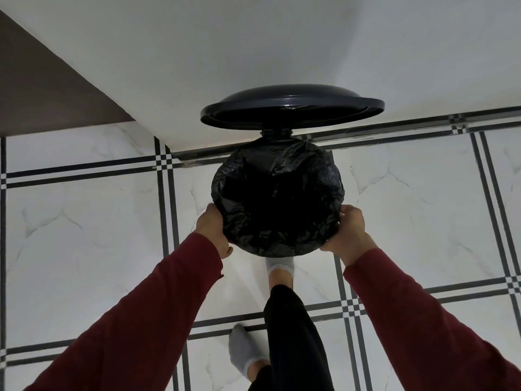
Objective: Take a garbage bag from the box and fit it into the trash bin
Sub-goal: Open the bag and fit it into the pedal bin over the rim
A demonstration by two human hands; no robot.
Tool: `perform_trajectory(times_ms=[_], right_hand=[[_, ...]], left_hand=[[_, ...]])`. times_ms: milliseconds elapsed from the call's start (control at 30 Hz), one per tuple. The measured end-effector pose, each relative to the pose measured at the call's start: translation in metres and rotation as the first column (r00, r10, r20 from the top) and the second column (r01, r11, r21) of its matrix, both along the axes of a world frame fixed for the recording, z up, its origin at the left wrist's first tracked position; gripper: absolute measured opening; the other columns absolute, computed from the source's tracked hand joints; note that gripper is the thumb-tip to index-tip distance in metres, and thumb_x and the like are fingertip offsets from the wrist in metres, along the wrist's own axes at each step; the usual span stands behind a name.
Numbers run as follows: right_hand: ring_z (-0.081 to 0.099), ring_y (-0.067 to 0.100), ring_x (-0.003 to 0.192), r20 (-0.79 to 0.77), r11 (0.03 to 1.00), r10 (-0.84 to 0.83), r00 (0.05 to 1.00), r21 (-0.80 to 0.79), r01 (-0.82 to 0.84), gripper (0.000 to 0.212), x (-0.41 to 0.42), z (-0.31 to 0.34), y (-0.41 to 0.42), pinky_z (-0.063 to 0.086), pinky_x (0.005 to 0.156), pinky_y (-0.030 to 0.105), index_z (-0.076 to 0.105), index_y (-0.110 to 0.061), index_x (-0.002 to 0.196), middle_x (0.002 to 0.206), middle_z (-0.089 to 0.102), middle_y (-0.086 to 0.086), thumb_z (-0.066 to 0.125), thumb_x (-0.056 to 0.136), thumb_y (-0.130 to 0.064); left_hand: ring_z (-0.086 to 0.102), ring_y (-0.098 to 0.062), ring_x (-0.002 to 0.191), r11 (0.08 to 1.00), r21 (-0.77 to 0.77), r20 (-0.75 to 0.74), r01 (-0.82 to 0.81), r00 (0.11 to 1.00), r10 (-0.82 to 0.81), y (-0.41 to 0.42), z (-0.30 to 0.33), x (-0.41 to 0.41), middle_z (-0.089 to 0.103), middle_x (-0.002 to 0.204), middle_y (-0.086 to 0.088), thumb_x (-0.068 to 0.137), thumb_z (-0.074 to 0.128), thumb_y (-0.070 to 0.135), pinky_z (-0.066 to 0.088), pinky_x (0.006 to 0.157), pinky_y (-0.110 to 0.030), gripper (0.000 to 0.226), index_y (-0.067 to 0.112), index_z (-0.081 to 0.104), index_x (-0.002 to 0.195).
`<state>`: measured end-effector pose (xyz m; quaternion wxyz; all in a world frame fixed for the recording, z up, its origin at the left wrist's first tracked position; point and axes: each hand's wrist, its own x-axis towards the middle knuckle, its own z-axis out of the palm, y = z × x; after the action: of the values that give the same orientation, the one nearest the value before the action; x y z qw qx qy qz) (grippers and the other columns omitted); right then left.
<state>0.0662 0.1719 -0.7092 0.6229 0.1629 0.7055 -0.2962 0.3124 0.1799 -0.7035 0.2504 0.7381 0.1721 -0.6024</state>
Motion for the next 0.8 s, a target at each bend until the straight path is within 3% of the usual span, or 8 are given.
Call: perform_trajectory(times_ms=[100, 167, 233, 333, 433, 533, 633, 800], right_hand=[[0.068, 0.034, 0.106, 0.164, 0.988, -0.074, 0.984, -0.125, 0.095, 0.045, -0.005, -0.008, 0.007, 0.049, 0.100, 0.047, 0.073, -0.011, 0.100, 0.103, 0.077, 0.013, 0.039, 0.095, -0.040], [0.063, 0.034, 0.121, 0.190, 0.983, -0.081, 0.978, -0.147, 0.110, 0.048, -0.008, -0.012, 0.008, 0.048, 0.104, 0.049, 0.070, -0.011, 0.115, 0.122, 0.072, 0.013, 0.039, 0.095, -0.042], [0.060, 0.033, 0.127, 0.181, 0.980, -0.104, 0.978, -0.147, 0.132, 0.042, -0.007, -0.014, 0.007, 0.048, 0.105, 0.049, 0.068, -0.014, 0.113, 0.125, 0.070, 0.011, 0.040, 0.094, -0.039], [0.060, 0.029, 0.117, 0.114, 0.988, -0.116, 0.987, -0.085, 0.126, 0.027, -0.010, -0.015, 0.012, 0.043, 0.101, 0.047, 0.065, -0.021, 0.088, 0.110, 0.063, 0.002, 0.045, 0.091, -0.038], [0.058, 0.022, 0.103, 0.072, 0.991, -0.121, 0.990, -0.051, 0.125, 0.024, -0.014, -0.016, 0.023, 0.042, 0.088, 0.046, 0.060, -0.024, 0.068, 0.104, 0.060, -0.004, 0.048, 0.086, -0.034], [0.063, 0.027, 0.102, 0.085, 0.986, -0.143, 0.986, -0.077, 0.150, 0.024, -0.011, -0.016, 0.027, 0.051, 0.094, 0.047, 0.060, -0.018, 0.074, 0.107, 0.062, 0.002, 0.051, 0.086, -0.036], [0.068, 0.027, 0.094, 0.091, 0.980, -0.152, 0.984, -0.115, 0.162, 0.027, -0.003, -0.008, 0.022, 0.056, 0.089, 0.041, 0.065, -0.016, 0.083, 0.097, 0.068, 0.005, 0.050, 0.091, -0.038], [0.068, 0.031, 0.115, 0.149, 0.962, -0.236, 0.960, -0.107, 0.252, 0.024, -0.001, -0.017, 0.024, 0.049, 0.101, 0.051, 0.067, -0.018, 0.097, 0.116, 0.071, 0.004, 0.050, 0.089, -0.033]], left_hand=[[0.067, -0.025, 0.083, 0.983, -0.135, -0.099, -0.125, 0.989, 0.112, 0.000, 0.003, -0.003, 0.070, 0.089, -0.006, 0.107, 0.045, 0.037, 0.055, 0.071, -0.042, 0.033, 0.013, 0.068, 0.102], [0.068, -0.022, 0.079, 0.973, -0.195, -0.089, -0.128, 0.990, 0.112, 0.002, 0.002, -0.005, 0.072, 0.078, -0.003, 0.107, 0.046, 0.037, 0.058, 0.072, -0.038, 0.033, 0.013, 0.067, 0.097], [0.071, -0.022, 0.086, 0.961, -0.252, -0.050, -0.110, 0.994, 0.100, 0.006, -0.002, -0.004, 0.073, 0.089, -0.003, 0.106, 0.051, 0.033, 0.060, 0.080, -0.038, 0.027, 0.014, 0.069, 0.101], [0.073, -0.023, 0.094, 0.964, -0.246, 0.000, -0.097, 0.995, 0.100, 0.012, -0.008, -0.005, 0.076, 0.105, -0.006, 0.103, 0.057, 0.029, 0.061, 0.089, -0.039, 0.022, 0.016, 0.072, 0.114], [0.070, -0.021, 0.097, 0.980, -0.179, 0.020, -0.087, 0.996, 0.092, 0.013, -0.004, -0.010, 0.074, 0.117, -0.001, 0.096, 0.066, 0.040, 0.056, 0.075, -0.038, 0.033, 0.021, 0.070, 0.122], [0.057, -0.017, 0.081, 0.991, -0.123, 0.014, -0.055, 0.998, 0.057, 0.009, -0.003, -0.010, 0.065, 0.113, 0.005, 0.101, 0.055, 0.042, 0.043, 0.086, -0.040, 0.028, 0.021, 0.066, 0.117], [0.060, -0.024, 0.091, 0.984, -0.106, -0.126, -0.141, 0.984, 0.127, 0.010, 0.002, -0.007, 0.063, 0.109, -0.006, 0.103, 0.045, 0.049, 0.046, 0.095, -0.049, 0.035, 0.020, 0.064, 0.098], [0.068, -0.034, 0.114, 0.935, -0.184, -0.234, -0.303, 0.938, 0.257, 0.022, -0.008, -0.004, 0.067, 0.125, -0.014, 0.103, 0.050, 0.051, 0.056, 0.098, -0.051, 0.047, 0.010, 0.061, 0.123]])
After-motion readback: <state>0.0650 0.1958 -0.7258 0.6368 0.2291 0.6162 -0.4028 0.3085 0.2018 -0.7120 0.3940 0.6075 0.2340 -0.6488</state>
